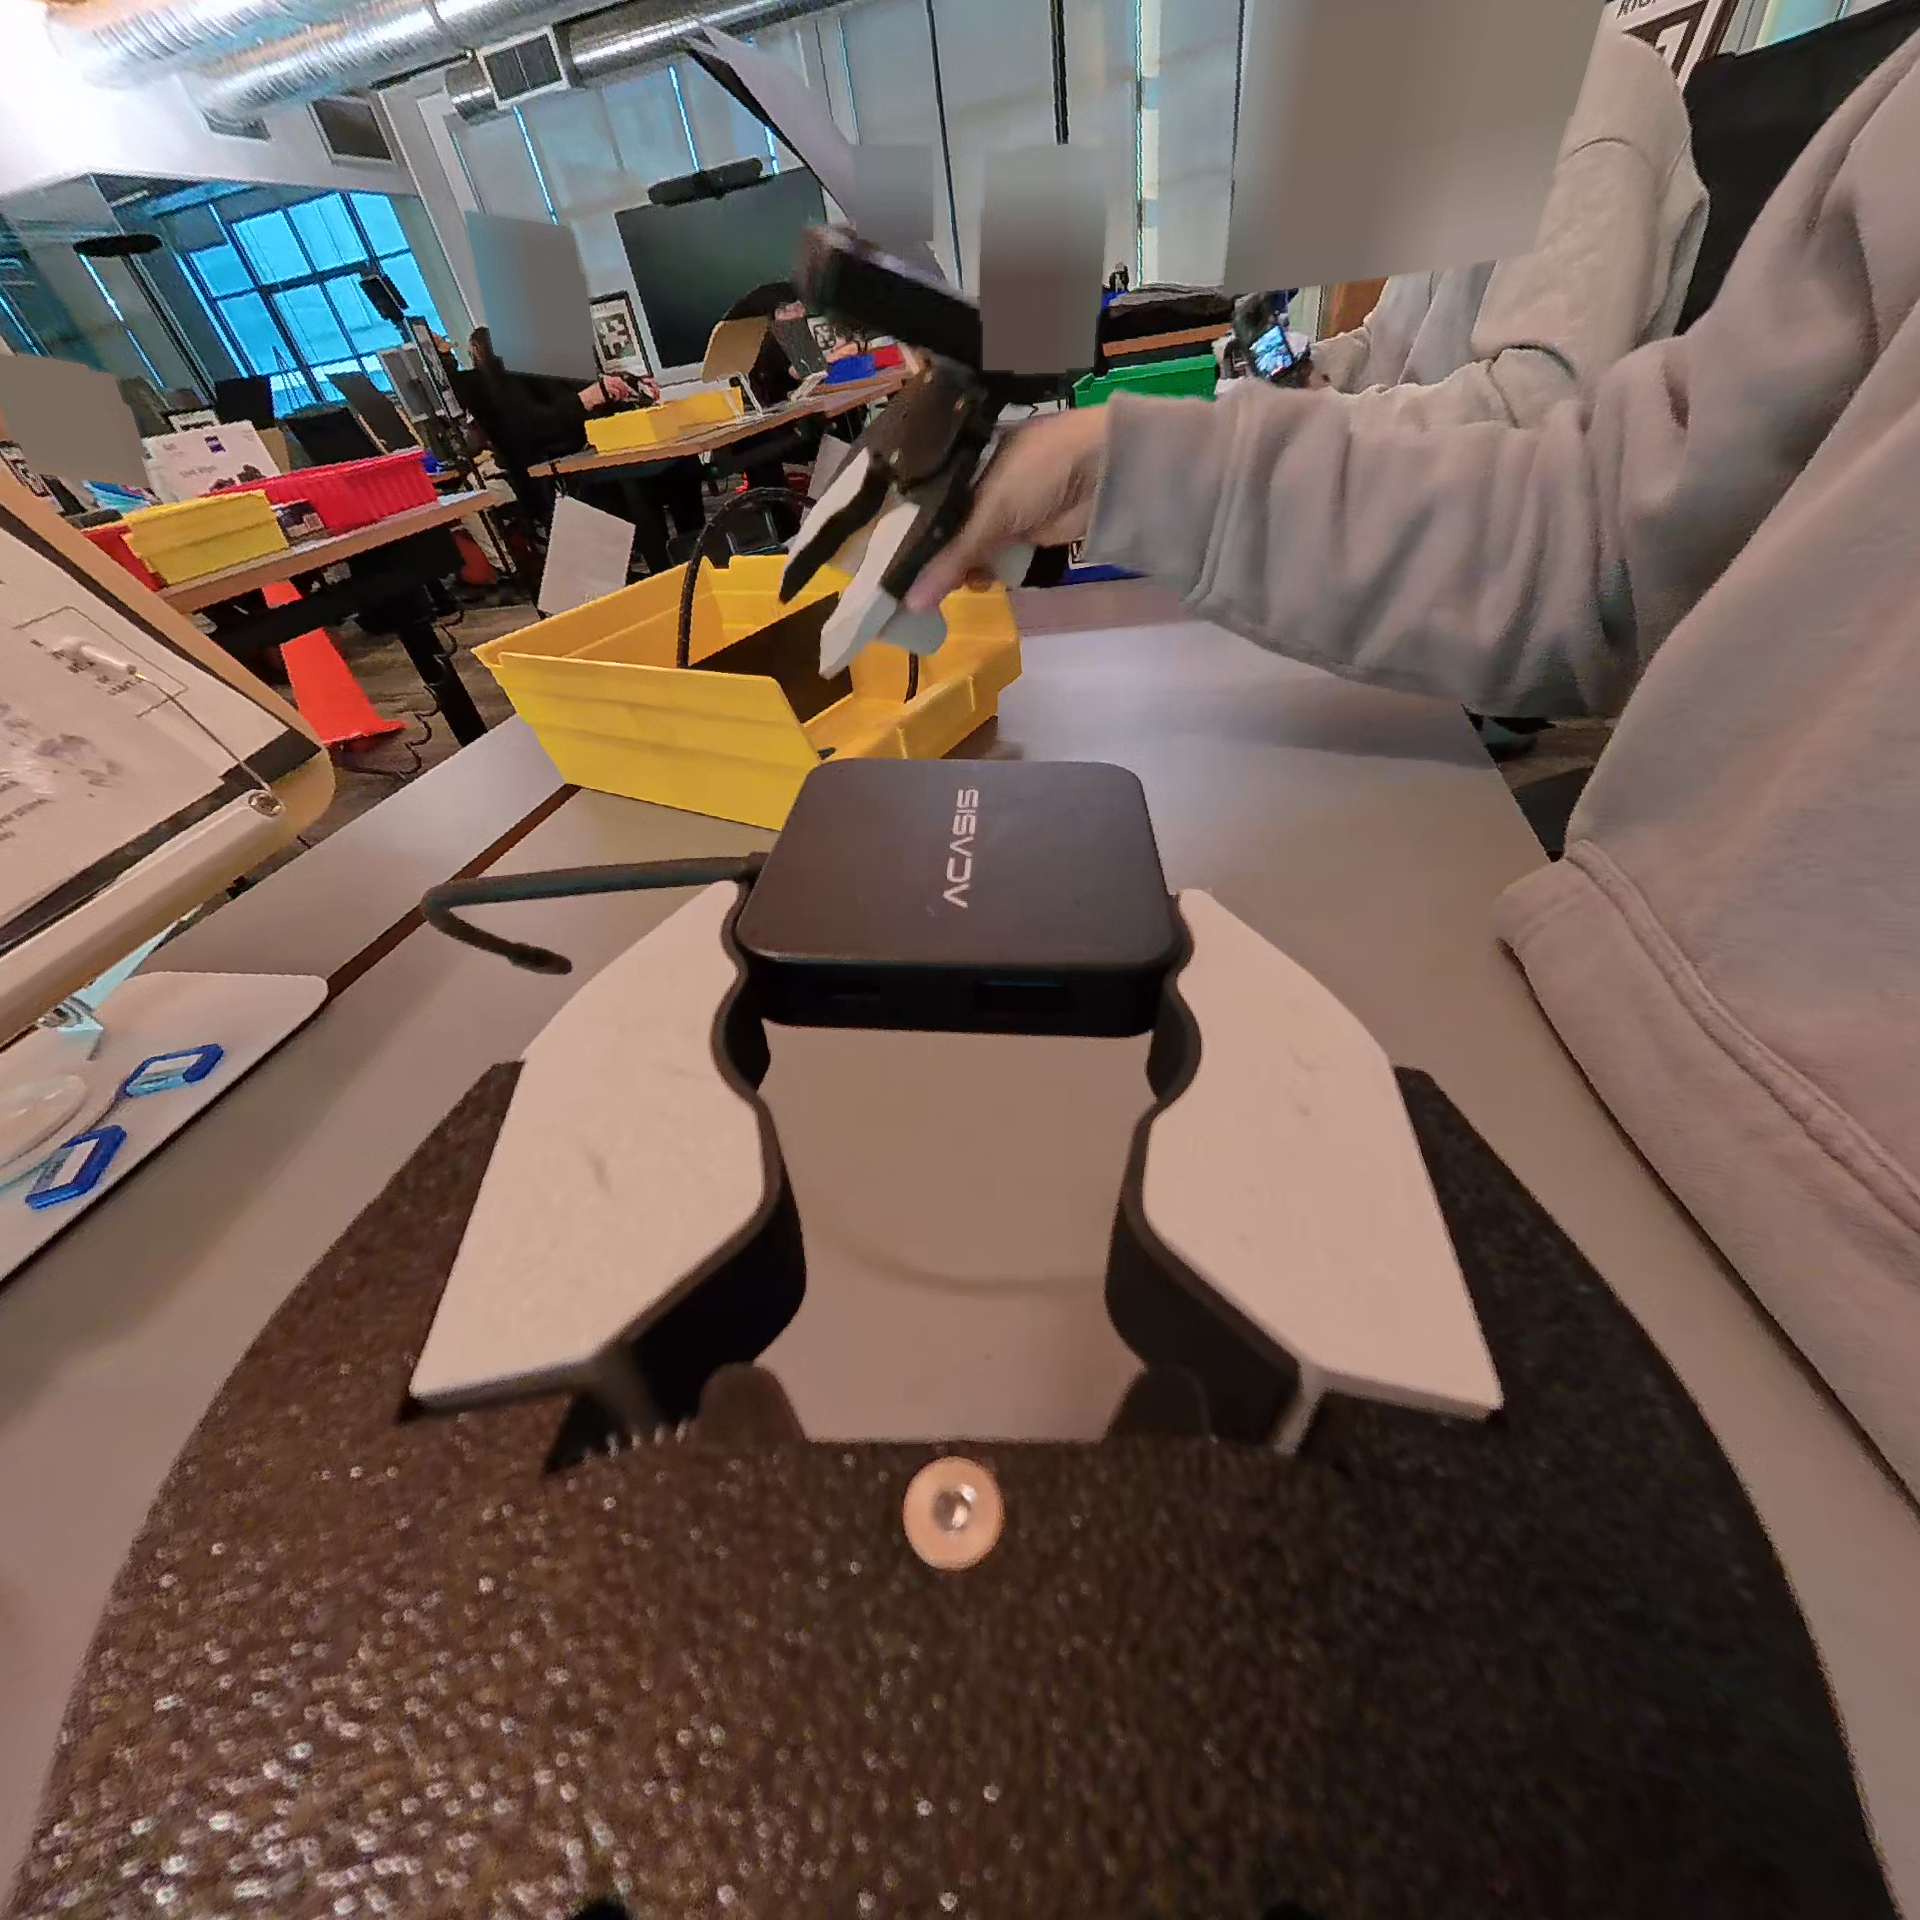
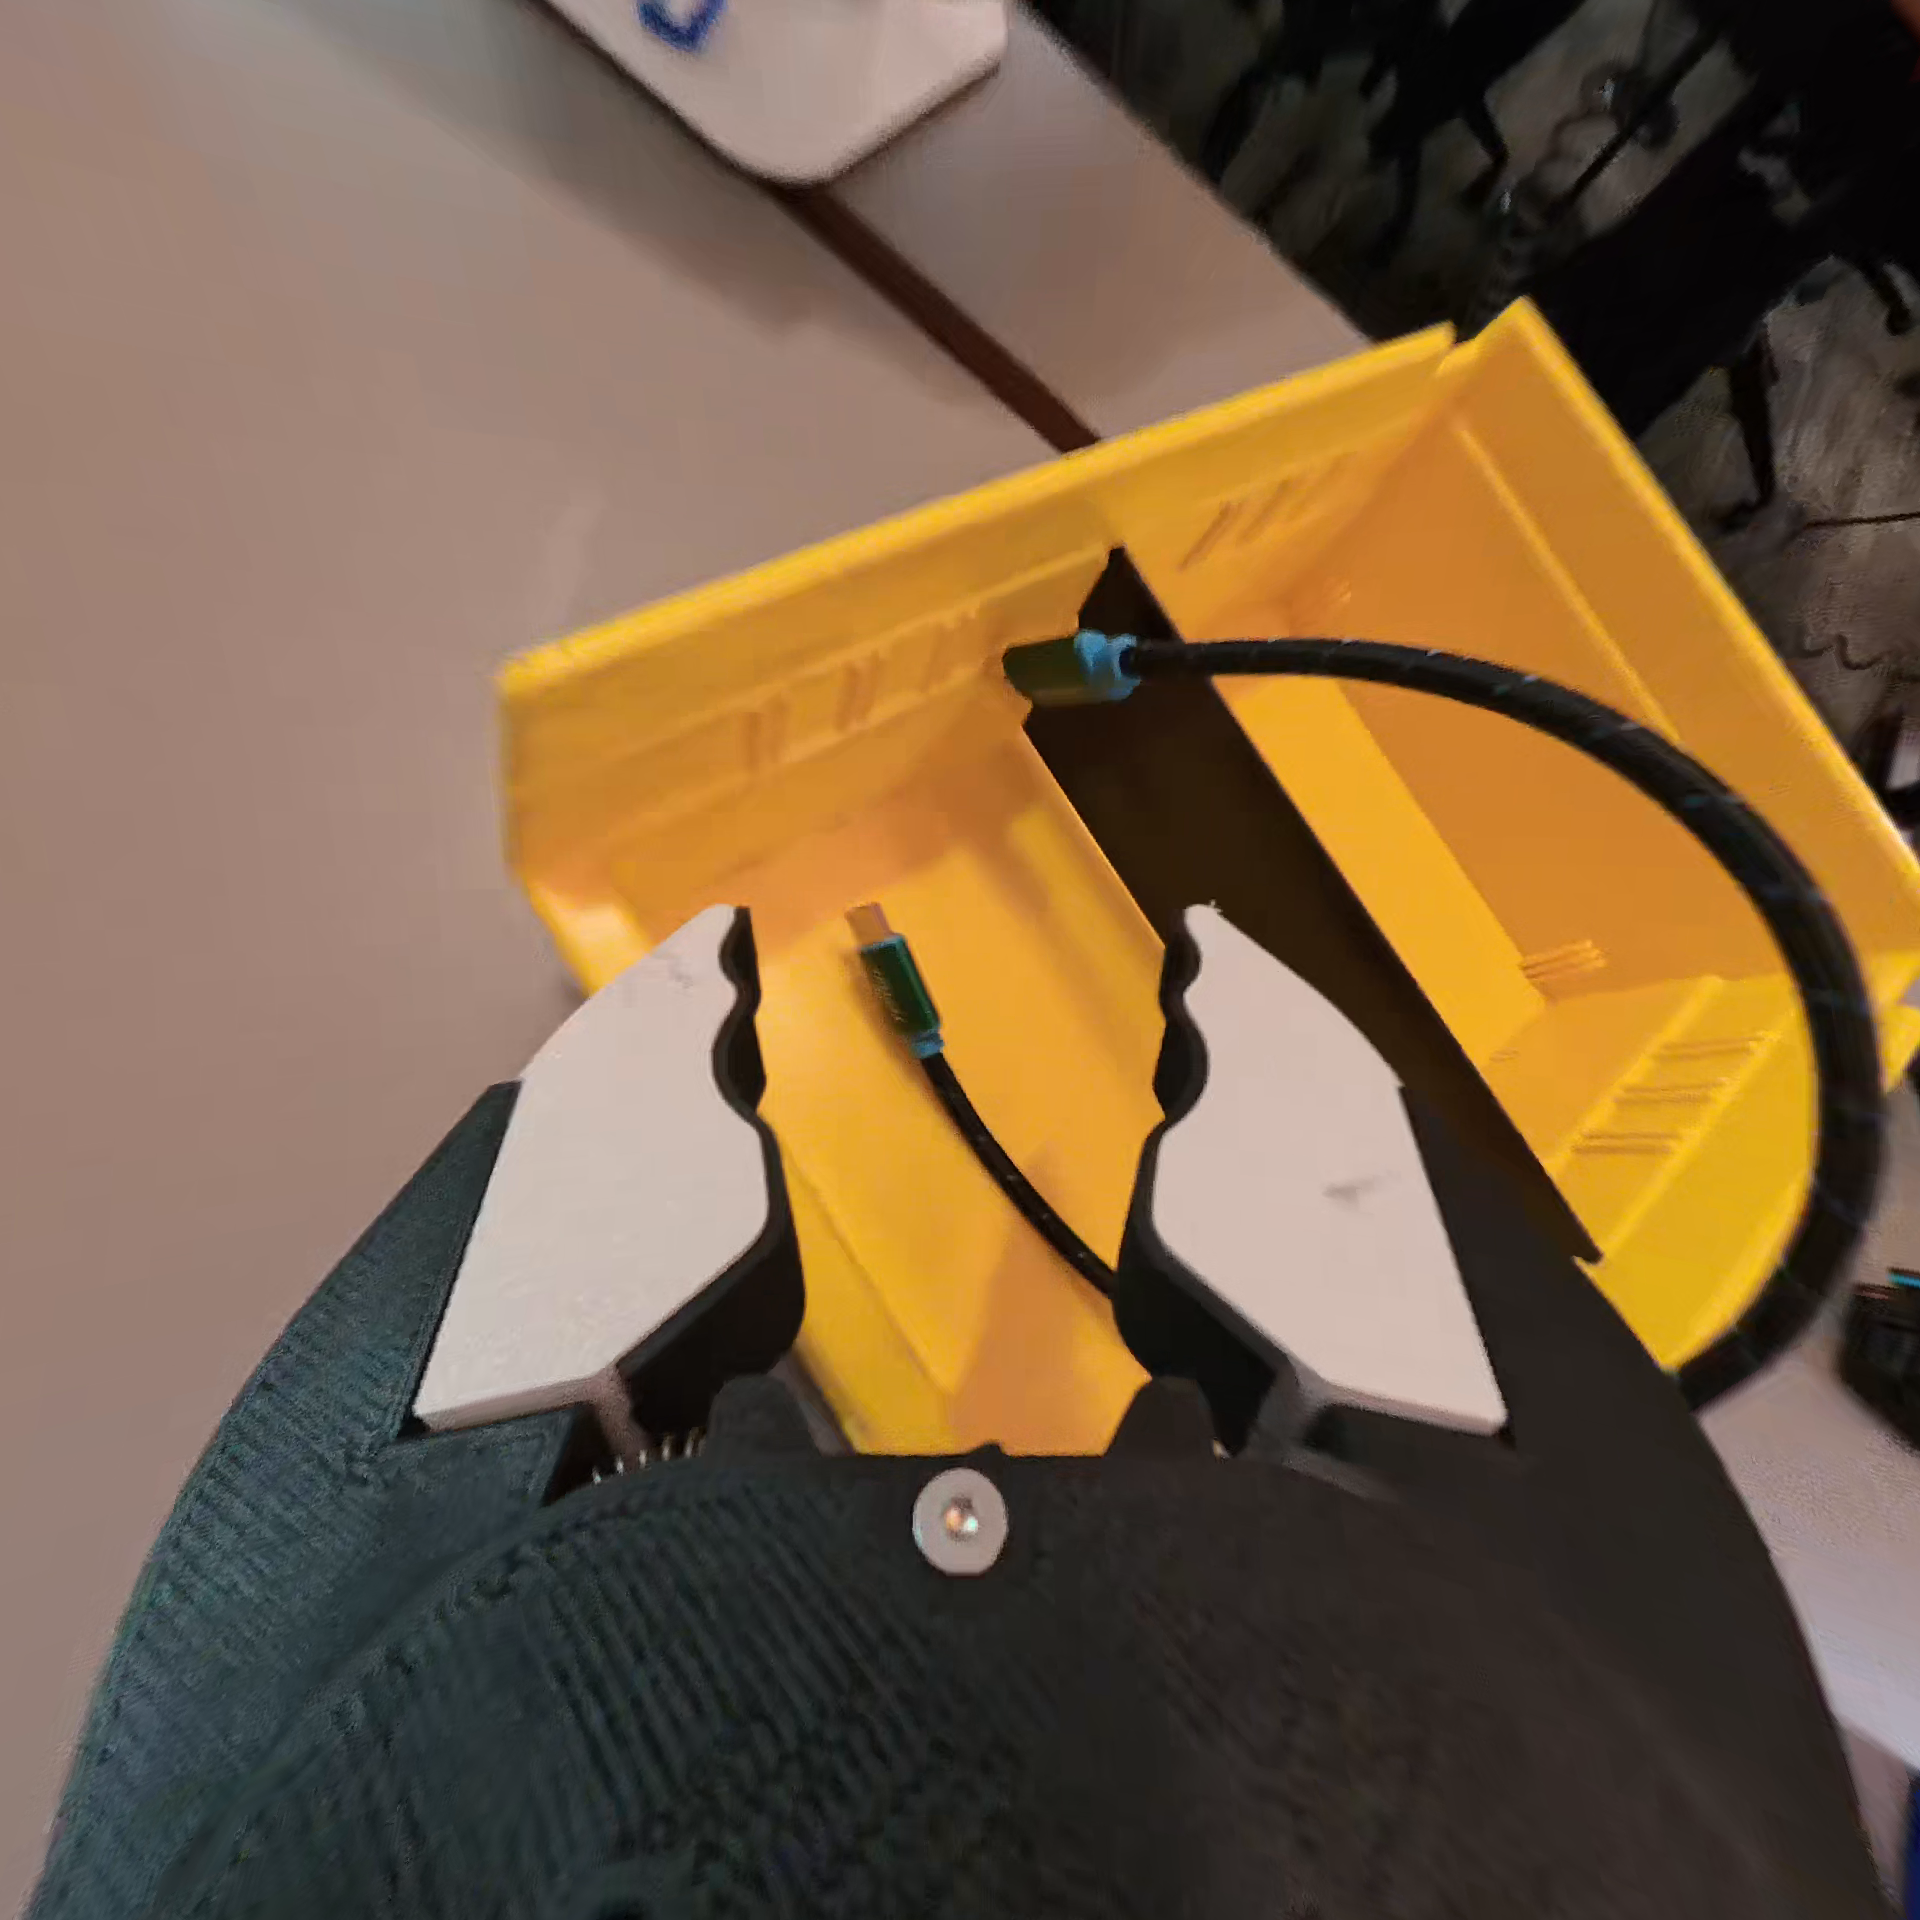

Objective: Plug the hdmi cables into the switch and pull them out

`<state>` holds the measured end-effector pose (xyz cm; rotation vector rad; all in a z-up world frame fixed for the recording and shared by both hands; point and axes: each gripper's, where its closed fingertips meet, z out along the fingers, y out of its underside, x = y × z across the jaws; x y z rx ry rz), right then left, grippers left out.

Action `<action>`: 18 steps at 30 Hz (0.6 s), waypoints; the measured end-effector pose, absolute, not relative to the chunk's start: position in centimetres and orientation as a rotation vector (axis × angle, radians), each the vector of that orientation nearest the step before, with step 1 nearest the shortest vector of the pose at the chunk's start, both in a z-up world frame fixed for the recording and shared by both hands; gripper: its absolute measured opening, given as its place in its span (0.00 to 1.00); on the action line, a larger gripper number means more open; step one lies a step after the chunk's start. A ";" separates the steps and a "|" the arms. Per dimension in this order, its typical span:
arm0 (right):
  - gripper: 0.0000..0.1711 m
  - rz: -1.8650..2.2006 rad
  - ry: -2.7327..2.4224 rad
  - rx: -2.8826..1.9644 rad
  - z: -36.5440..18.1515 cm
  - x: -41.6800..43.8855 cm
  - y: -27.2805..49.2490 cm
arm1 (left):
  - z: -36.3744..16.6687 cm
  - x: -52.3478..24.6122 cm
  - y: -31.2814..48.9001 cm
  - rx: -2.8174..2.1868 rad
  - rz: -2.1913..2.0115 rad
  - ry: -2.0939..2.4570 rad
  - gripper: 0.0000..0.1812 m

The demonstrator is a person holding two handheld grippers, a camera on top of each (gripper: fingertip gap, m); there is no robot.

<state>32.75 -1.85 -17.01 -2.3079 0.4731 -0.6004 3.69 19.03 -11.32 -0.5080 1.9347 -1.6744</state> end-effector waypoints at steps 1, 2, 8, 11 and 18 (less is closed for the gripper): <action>0.47 -0.566 0.497 -2.259 -15.9 31.9 -1.8 | -11.4 3.7 19.0 -0.506 -1.671 1.932 0.40; 0.51 -0.496 0.528 -2.227 -15.1 30.8 -1.5 | -11.3 3.8 19.0 -0.498 -1.659 1.928 0.40; 0.56 0.575 0.488 -1.792 -10.5 15.1 8.6 | -10.1 5.2 16.6 -0.308 -1.524 1.894 0.40; 0.48 1.062 0.433 -1.680 -9.6 8.1 11.8 | -9.8 5.8 14.3 -0.208 -1.491 1.897 0.40; 0.08 1.192 0.308 -1.647 -9.7 5.2 14.7 | -11.3 6.5 13.2 -0.148 -1.314 1.942 0.40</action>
